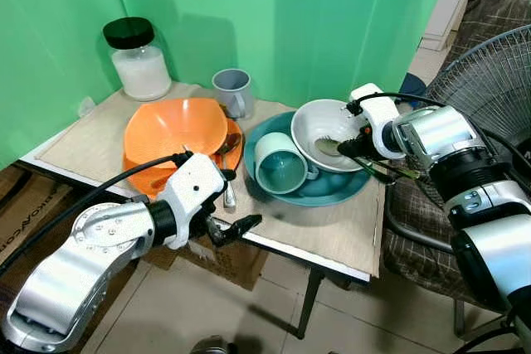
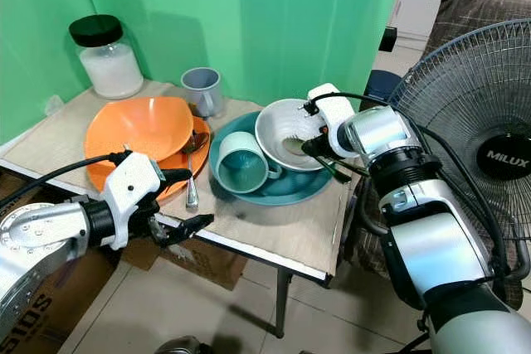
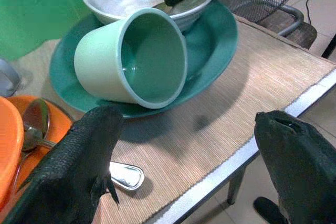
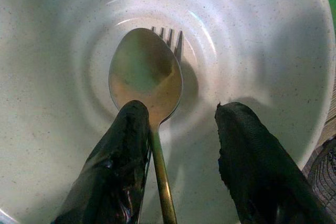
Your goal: Setting the table
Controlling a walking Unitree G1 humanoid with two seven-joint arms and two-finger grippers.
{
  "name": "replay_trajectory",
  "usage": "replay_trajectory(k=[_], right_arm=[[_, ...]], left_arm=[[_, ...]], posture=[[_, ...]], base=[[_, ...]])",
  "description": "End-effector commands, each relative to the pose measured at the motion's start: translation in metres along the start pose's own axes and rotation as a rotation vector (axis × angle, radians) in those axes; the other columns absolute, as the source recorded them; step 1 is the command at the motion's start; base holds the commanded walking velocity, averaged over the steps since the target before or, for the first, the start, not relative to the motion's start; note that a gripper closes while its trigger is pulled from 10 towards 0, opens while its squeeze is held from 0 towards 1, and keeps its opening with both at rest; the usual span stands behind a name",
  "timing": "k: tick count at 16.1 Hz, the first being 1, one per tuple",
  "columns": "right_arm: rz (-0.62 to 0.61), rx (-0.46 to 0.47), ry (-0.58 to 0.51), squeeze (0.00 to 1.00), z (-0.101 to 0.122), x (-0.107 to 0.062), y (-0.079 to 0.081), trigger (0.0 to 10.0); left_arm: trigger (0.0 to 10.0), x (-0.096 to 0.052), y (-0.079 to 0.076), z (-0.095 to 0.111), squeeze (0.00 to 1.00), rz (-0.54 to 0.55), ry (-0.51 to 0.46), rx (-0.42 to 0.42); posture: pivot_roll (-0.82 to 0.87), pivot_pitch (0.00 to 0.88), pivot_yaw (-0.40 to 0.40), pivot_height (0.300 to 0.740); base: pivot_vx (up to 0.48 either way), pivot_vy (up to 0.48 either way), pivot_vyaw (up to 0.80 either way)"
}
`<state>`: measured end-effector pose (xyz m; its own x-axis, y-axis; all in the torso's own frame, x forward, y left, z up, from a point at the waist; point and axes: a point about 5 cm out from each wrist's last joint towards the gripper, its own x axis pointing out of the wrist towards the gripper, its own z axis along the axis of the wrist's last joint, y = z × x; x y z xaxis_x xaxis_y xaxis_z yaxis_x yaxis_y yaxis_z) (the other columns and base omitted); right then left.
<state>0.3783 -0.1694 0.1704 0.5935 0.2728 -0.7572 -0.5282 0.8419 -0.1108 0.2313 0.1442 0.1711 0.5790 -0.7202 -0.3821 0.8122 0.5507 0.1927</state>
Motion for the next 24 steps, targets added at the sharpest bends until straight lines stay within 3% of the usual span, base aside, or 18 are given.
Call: replay_trajectory(k=[1,2,3,4,5,7,9,10,17,21,24], right_arm=[[-0.012,-0.013,-0.01,0.0,0.006,-0.004,-0.003,5.5],[-0.008,-0.019,-0.005,0.0,0.005,-0.004,-0.003,5.2],[0.007,-0.031,0.006,0.0,0.004,-0.003,-0.001,6.4],[0.011,-0.034,0.009,0.0,0.003,-0.003,0.0,6.5],[0.013,-0.033,0.01,0.0,0.003,-0.002,0.0,5.2],[0.012,-0.029,0.011,0.0,0.003,-0.002,-0.001,3.9],[0.014,-0.019,0.007,0.0,0.004,-0.003,-0.001,0.4],[0.015,-0.014,0.002,0.0,0.004,-0.003,-0.001,0.0],[0.03,-0.018,-0.021,0.0,0.01,-0.006,0.0,0.0],[0.081,0.008,-0.107,0.0,0.027,-0.019,0.0,0.1],[0.095,0.011,-0.113,0.0,0.028,-0.02,0.001,0.0]], left_arm=[[10.0,0.002,0.0,-0.001,0.0,-0.002,0.006,0.006],[10.0,0.002,0.0,0.0,0.0,-0.002,0.005,0.006],[10.0,0.002,0.0,0.0,0.0,-0.002,0.003,0.006],[10.0,0.002,-0.001,0.0,0.0,-0.002,0.003,0.006],[10.0,0.003,0.0,0.0,0.0,-0.002,0.003,0.006],[10.0,0.003,0.001,0.0,0.0,-0.001,0.004,0.008],[10.0,0.003,0.001,0.0,0.0,0.0,0.004,0.011],[10.0,0.003,0.002,0.0,0.0,0.0,0.005,0.013],[10.0,0.003,0.003,0.001,0.0,0.004,0.003,0.017],[10.0,0.003,0.003,0.001,0.0,0.007,0.004,0.021],[10.0,0.003,0.002,0.001,0.0,0.004,0.003,0.022]], posture=[[0.03,0.0,0.001,0.74],[0.03,0.0,0.0,0.74],[0.03,0.0,-0.001,0.74],[0.03,0.0,-0.001,0.74],[0.03,0.0,0.0,0.74],[0.03,0.0,0.001,0.74],[0.03,0.0,0.003,0.74],[0.03,0.0,0.004,0.74],[0.03,0.0,0.003,0.74],[0.03,0.0,0.001,0.74],[0.03,0.0,0.002,0.74]], base=[[0.0,0.0,0.0],[0.0,0.0,0.0],[0.0,0.0,0.0],[0.0,0.0,0.0],[0.0,0.0,0.0],[0.0,0.0,0.0],[0.0,0.0,0.0],[0.0,0.0,0.0],[0.0,0.0,0.0],[0.0,0.0,0.0],[0.0,0.0,0.0]])
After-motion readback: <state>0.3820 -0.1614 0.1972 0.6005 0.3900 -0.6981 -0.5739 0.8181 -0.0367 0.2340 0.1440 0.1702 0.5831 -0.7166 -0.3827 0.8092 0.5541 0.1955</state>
